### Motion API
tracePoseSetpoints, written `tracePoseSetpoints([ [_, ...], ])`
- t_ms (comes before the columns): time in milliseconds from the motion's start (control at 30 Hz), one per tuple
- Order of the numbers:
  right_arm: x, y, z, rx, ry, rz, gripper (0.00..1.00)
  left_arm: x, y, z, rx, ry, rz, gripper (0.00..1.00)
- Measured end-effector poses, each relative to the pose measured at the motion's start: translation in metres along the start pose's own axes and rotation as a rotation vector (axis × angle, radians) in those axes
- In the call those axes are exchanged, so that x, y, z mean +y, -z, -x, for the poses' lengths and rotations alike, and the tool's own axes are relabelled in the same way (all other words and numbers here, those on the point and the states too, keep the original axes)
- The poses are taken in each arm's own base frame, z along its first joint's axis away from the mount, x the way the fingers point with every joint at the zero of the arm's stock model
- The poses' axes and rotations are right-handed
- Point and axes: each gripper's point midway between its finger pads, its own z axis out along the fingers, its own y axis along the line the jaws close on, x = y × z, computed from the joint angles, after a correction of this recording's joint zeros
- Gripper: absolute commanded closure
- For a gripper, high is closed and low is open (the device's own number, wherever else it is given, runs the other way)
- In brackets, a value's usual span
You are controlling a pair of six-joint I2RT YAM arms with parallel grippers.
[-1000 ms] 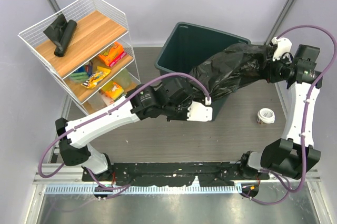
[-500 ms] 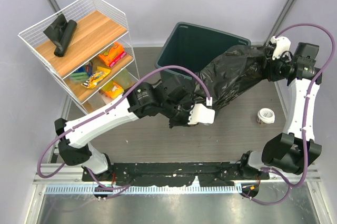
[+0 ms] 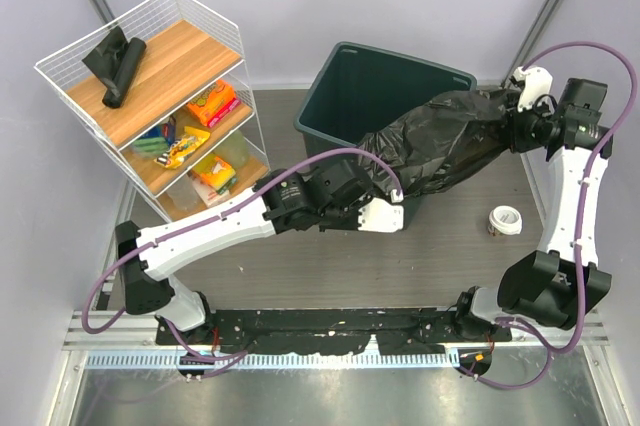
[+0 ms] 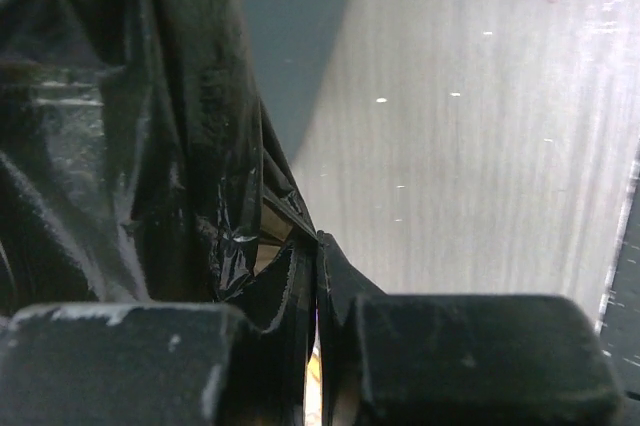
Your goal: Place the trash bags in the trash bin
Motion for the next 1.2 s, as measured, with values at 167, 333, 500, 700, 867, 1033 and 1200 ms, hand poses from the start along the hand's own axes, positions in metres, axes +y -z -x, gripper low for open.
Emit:
tracePoseSetpoints([
  [167, -0.006, 0.002, 0.012, -0.022, 0.010, -0.012, 0.93, 0.027, 0.002, -0.004, 0.042, -0.016, 0.140, 0.70],
  [333, -0.006, 0.005, 0.025, -0.049, 0.015, -0.014, 0.73, 0.046, 0.007, -0.005, 0.060, -0.012, 0.243, 0.49],
  [500, 0.002, 0.007, 0.030, -0.063, 0.011, 0.023, 0.59, 0.046, 0.009, -0.003, 0.052, 0.001, 0.246, 0.33],
  [700, 0.010, 0.014, 0.026, -0.049, 0.017, 0.042, 0.53, 0.042, 0.032, 0.021, -0.063, 0.066, 0.187, 0.27],
  [867, 0.017, 0.028, 0.028, -0.060, 0.052, 0.039, 0.49, 0.040, 0.061, 0.045, -0.194, 0.124, 0.156, 0.24],
  [1033, 0.020, 0.042, 0.038, -0.081, 0.075, 0.032, 0.48, 0.030, 0.074, 0.067, -0.292, 0.157, 0.071, 0.18],
  [1200, 0.021, 0.047, 0.043, -0.091, 0.083, 0.034, 0.48, 0.026, 0.081, 0.093, -0.374, 0.168, 0.013, 0.13],
])
